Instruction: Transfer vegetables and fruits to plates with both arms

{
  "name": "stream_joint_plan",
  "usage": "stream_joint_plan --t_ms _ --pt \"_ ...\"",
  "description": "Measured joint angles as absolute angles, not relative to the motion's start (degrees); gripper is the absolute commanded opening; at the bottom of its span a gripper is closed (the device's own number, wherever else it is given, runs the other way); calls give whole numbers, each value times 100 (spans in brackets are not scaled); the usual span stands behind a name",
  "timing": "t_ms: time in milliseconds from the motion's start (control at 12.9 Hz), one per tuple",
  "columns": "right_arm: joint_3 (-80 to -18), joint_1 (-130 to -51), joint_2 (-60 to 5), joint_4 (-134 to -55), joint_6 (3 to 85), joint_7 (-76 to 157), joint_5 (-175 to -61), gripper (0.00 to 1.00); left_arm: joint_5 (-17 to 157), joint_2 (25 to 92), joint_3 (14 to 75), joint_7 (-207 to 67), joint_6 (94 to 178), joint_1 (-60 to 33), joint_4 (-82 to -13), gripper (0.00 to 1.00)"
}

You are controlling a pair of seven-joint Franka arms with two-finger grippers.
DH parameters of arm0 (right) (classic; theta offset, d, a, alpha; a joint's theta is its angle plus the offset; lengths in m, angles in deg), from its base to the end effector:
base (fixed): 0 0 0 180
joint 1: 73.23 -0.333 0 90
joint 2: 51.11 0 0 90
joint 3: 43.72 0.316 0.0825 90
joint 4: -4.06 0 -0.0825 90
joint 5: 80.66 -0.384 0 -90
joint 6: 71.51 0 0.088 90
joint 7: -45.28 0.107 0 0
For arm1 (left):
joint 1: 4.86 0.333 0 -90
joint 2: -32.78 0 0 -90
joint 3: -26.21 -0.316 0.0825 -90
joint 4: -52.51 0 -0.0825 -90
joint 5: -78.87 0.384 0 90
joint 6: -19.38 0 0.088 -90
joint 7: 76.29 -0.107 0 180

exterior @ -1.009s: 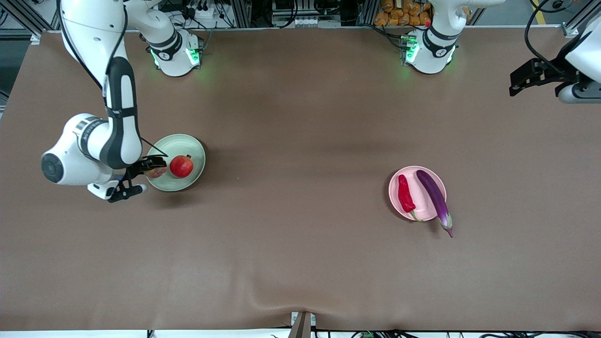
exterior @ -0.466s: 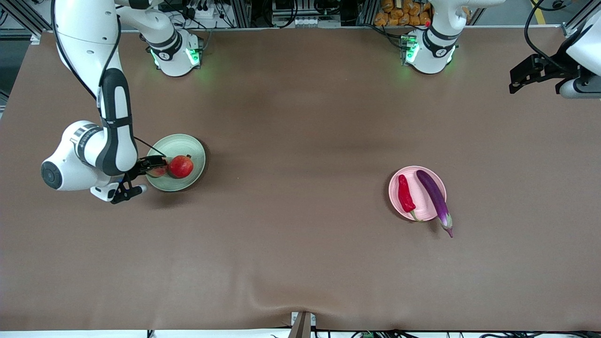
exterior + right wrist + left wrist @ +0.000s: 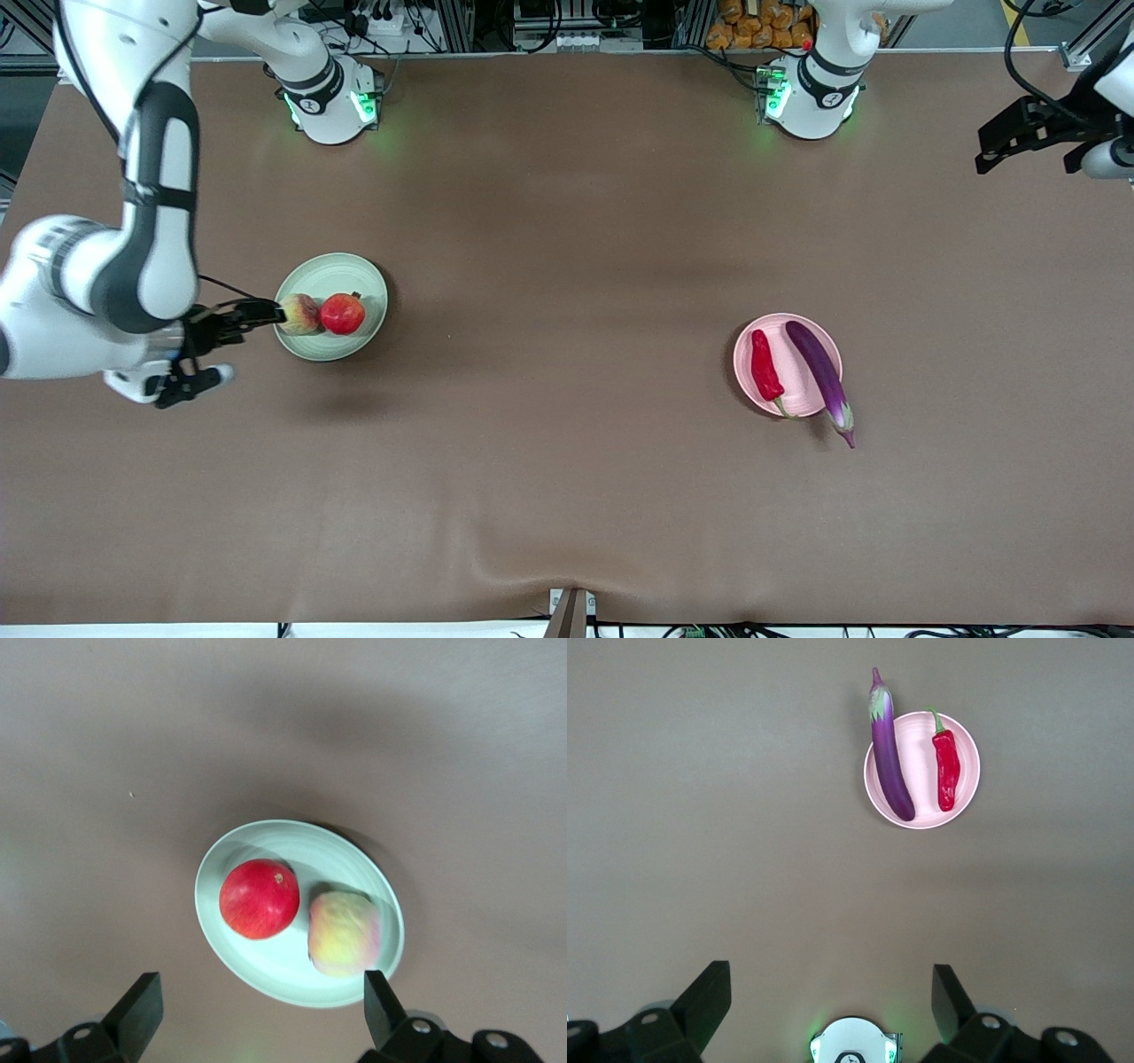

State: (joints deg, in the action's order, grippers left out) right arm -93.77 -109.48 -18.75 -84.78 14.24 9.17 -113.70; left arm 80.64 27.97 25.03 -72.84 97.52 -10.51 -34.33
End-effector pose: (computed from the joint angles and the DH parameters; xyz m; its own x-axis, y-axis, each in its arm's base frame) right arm 0.6307 -0.0079 0.3842 0.9117 0.3274 -0.2483 0.2381 -0.9135 -0.3300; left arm 0.5039 -0.0350 0.6771 0.9978 -0.0115 -0.0659 -0.0137 -0.9994 -0.0329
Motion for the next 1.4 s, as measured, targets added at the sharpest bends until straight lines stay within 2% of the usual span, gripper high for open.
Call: stream_joint_plan --t_ms 233,388,543,776,854,932,1087,1242,1397 --pt "-9504 -10976 -2089 -7883 1078 1593 -11201 100 8064 2791 2493 -7284 9752 -1005 -3426 100" --pt "-9321 -11059 -2400 -7767 965 2254 -10725 100 8064 2787 2491 -7284 9751 -988 -3422 100" --pt "-8368 -10758 -2900 -7751 965 3094 -9901 100 8064 2782 2491 -7285 9750 -962 -3420 100" --pt "-6281 -9310 -3688 -7750 995 4186 -8903 100 8064 2782 2491 -7285 9745 -952 -3420 100" --pt "-5810 -8853 -3926 -7764 991 4363 -8747 100 8064 2781 2491 -7284 9741 -950 -3420 100" --pt "-5508 -8485 -4170 -7805 975 4458 -8682 100 8064 2779 2491 -7284 9736 -948 -3420 100" --pt "-5285 -8039 -4700 -8037 930 4476 -8656 100 8064 2773 2490 -7284 9736 -941 -3420 100" --pt "-5239 -7875 -5166 -8287 857 4618 -8612 100 8064 2772 2490 -7284 9736 -936 -3419 100" --pt "-5167 -7793 -5356 -8404 737 5046 -8590 100 8064 2772 2490 -7284 9736 -933 -3418 100"
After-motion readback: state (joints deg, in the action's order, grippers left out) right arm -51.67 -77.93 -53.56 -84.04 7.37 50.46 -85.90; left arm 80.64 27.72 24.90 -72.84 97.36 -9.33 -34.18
